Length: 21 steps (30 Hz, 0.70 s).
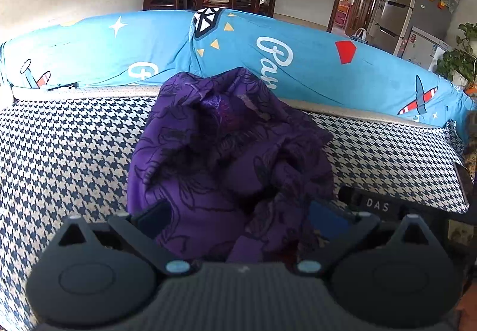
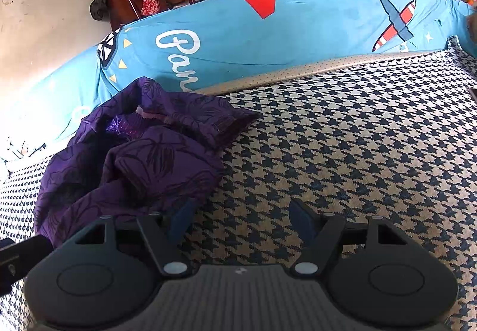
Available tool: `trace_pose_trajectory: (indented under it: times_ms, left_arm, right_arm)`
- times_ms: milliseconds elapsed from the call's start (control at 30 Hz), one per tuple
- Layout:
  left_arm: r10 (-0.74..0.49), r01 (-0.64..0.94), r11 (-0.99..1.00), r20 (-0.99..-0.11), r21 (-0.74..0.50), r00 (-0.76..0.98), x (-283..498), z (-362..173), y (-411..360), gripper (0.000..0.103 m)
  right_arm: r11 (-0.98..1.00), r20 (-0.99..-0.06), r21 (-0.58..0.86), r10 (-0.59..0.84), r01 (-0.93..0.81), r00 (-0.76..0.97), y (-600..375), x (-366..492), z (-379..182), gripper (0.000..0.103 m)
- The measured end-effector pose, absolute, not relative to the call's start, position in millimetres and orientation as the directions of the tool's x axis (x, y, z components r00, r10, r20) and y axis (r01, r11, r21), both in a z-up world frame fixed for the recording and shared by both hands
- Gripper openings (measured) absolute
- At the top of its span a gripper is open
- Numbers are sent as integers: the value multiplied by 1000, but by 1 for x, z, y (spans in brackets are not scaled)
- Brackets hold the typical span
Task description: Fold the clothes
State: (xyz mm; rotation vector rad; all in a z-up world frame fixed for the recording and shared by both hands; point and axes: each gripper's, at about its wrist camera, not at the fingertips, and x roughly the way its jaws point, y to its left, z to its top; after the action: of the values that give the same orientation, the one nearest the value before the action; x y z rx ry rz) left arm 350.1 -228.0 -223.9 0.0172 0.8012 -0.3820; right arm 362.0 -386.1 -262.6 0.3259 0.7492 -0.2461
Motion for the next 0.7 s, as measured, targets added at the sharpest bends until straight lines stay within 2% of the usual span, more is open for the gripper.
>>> trace_pose_trajectory:
  times_ms: [700]
  left_arm:
    - [-371,408,904,-715,-131,593,337,-227,-240,103]
  right_arm:
    - [911,-700,187,-140,368,701,-398,356,-258,72]
